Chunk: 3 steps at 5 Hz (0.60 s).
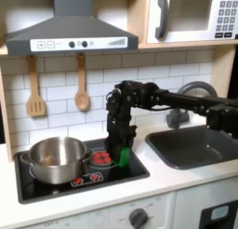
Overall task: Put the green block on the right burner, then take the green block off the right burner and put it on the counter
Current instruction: 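Take the green block off the right burner and put it on the counter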
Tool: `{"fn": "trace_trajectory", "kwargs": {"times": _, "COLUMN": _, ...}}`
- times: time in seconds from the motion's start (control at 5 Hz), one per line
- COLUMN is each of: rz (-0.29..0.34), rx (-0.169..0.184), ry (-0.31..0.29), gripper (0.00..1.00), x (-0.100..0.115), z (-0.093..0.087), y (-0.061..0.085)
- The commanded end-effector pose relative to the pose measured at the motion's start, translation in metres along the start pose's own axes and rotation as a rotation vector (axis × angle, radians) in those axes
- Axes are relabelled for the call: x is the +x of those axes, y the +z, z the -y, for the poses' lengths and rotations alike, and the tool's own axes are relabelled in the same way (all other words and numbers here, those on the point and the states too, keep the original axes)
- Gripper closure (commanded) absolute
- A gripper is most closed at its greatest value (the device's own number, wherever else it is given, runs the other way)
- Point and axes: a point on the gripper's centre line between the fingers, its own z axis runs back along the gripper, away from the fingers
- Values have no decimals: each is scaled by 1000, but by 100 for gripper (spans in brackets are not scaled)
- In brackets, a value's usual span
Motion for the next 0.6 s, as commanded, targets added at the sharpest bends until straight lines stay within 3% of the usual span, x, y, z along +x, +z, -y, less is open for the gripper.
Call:
{"fn": "trace_trajectory", "kwargs": {"times": 0.0, "rz": 2, "rx": -22, "ry": -23, "gripper": 100, "x": -4, "z": 7, "y": 5}}
{"fn": "trace_trajectory", "kwargs": {"times": 0.4, "rz": 1, "rx": -44, "ry": -36, "gripper": 100, "x": -12, "z": 15, "y": 7}}
